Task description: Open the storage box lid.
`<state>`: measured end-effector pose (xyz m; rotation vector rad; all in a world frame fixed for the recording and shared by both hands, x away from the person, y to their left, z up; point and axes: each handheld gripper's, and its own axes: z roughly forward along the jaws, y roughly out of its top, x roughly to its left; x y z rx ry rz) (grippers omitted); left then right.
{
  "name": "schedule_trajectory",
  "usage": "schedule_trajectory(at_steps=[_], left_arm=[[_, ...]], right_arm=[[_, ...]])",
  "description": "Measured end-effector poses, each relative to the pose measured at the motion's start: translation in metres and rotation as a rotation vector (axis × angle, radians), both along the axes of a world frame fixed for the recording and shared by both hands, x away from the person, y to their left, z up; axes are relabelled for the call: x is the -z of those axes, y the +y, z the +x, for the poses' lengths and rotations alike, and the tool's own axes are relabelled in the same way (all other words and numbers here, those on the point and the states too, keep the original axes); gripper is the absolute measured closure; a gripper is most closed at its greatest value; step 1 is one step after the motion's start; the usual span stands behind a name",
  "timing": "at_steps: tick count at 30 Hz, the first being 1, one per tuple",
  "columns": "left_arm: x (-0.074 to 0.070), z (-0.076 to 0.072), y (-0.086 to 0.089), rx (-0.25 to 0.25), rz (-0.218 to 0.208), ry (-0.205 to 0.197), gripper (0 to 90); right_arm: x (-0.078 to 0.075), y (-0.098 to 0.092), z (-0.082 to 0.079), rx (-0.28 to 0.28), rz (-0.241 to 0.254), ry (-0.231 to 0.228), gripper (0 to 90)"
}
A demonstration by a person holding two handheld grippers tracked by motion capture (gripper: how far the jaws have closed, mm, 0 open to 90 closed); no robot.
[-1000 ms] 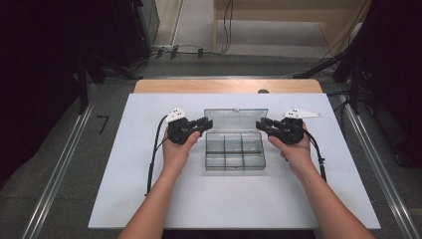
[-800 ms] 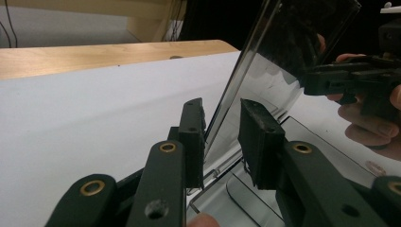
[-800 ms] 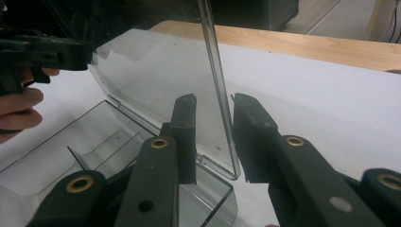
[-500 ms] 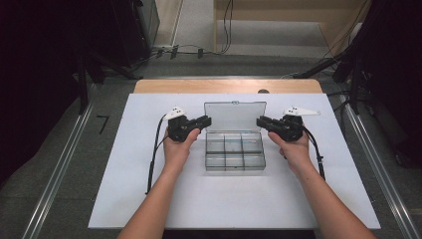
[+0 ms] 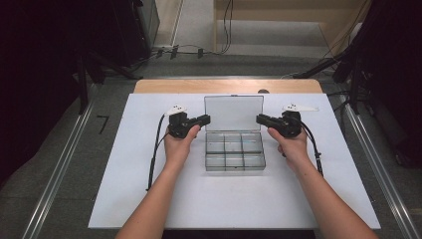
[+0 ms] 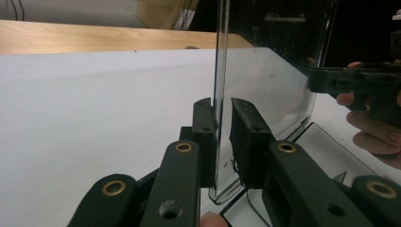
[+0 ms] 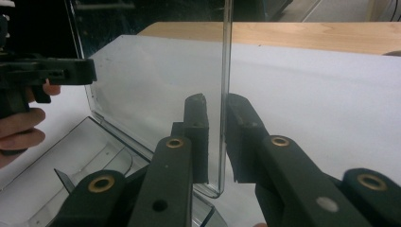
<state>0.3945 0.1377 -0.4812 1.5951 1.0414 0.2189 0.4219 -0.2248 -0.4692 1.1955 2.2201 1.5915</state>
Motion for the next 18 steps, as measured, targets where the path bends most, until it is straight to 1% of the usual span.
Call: schedule_trajectory(at_steps=[2, 5, 8, 9, 12, 18], left_arm=[[0.001, 0.002, 0.000, -0.001, -0.004, 0.009, 80.0], [0.003, 0.004, 0.001, 0.001, -0.020, 0.024, 80.0], [0.006, 0.005, 0.001, -0.006, -0.038, 0.033, 79.7], [0.006, 0.006, 0.001, -0.003, -0.039, 0.038, 79.4], [0.009, 0.007, 0.001, -0.006, -0.044, 0.047, 78.4], [0.013, 0.011, 0.000, -0.008, -0.036, 0.071, 74.9]], right_arm=[[0.001, 0.000, 0.001, 0.005, 0.011, 0.012, 78.3], [0.004, -0.001, 0.004, 0.007, 0.033, 0.027, 78.3], [0.004, 0.000, 0.006, 0.009, 0.031, 0.042, 77.5], [0.005, 0.000, 0.007, 0.007, 0.030, 0.040, 77.2], [0.005, 0.000, 0.009, 0.009, 0.029, 0.053, 76.5], [0.008, 0.001, 0.015, 0.007, 0.030, 0.085, 74.0]])
